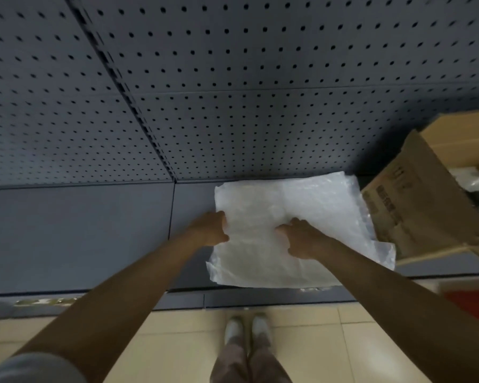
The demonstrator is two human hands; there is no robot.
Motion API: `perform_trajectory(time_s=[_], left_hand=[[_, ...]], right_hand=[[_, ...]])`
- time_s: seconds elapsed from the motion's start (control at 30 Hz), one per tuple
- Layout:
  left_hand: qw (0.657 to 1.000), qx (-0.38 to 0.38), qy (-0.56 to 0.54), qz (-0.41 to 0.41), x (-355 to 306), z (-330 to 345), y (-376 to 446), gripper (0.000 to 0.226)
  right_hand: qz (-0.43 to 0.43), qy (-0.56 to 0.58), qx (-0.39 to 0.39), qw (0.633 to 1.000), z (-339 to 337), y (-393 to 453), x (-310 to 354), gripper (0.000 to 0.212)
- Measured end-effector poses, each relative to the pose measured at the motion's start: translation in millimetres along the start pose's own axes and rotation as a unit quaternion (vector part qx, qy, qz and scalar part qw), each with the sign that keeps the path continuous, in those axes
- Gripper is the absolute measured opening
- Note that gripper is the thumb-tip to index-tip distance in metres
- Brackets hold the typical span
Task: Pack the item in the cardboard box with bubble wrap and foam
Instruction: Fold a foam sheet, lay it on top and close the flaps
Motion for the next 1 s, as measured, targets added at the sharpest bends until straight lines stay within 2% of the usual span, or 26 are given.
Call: perform_trajectory(time_s=[0.2, 0.37, 0.47, 0.57, 0.67, 0.73, 0.9, 1.0], left_hand=[[0.983, -0.044, -0.175, -0.026, 9.7, 0.5, 9.0, 0.051], [0.960, -0.083, -0.262, -0.058, 37.1, -4.4, 7.4, 0.044], [0.957, -0.090, -0.266, -0.073, 62.4, -6.6, 3.2, 0.052], [0.952, -0.123, -0.264, -0.091, 89.6, -10.7, -8.7, 0.029], [0.949, -0.155, -0.256, -0.095, 108.8, -16.1, -22.2, 0.027], [0.960, -0.150, -0.218, -0.090, 110.7, -21.2, -34.3, 0.026], [0.979, -0.134, -0.156, -0.018, 77.9, -40.9, -64.9, 0.025], [0.980, -0.129, -0.142, 0.052, 34.6, -51.2, -79.0, 0.034]], right_hand=[[-0.012, 0.008, -0.008, 1.000, 3.6, 6.4, 12.6, 0.068], [-0.035, 0.016, 0.005, 0.999, 2.6, 7.8, 36.8, 0.071], [-0.057, 0.024, 0.014, 0.998, 5.4, 9.0, 58.0, 0.072], [-0.088, 0.034, 0.019, 0.995, 6.6, 9.6, 78.2, 0.071], [-0.103, 0.039, 0.020, 0.994, 6.9, 5.3, 90.4, 0.068], [-0.104, 0.034, 0.021, 0.994, 6.8, 0.8, 92.1, 0.065], [-0.084, 0.034, -0.007, 0.996, -0.5, -9.4, 76.2, 0.054], [-0.058, 0.055, -0.019, 0.997, -4.6, -14.5, 51.0, 0.054]])
Point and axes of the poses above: each hand's wrist, its own y-axis towards the middle knuckle, its own z-axis out of the palm, x = y × z, the point moved 5 cm from there along y, towards the middle knuckle, and after that the axes turned 6 degrees about x, right-handed, at the moved point
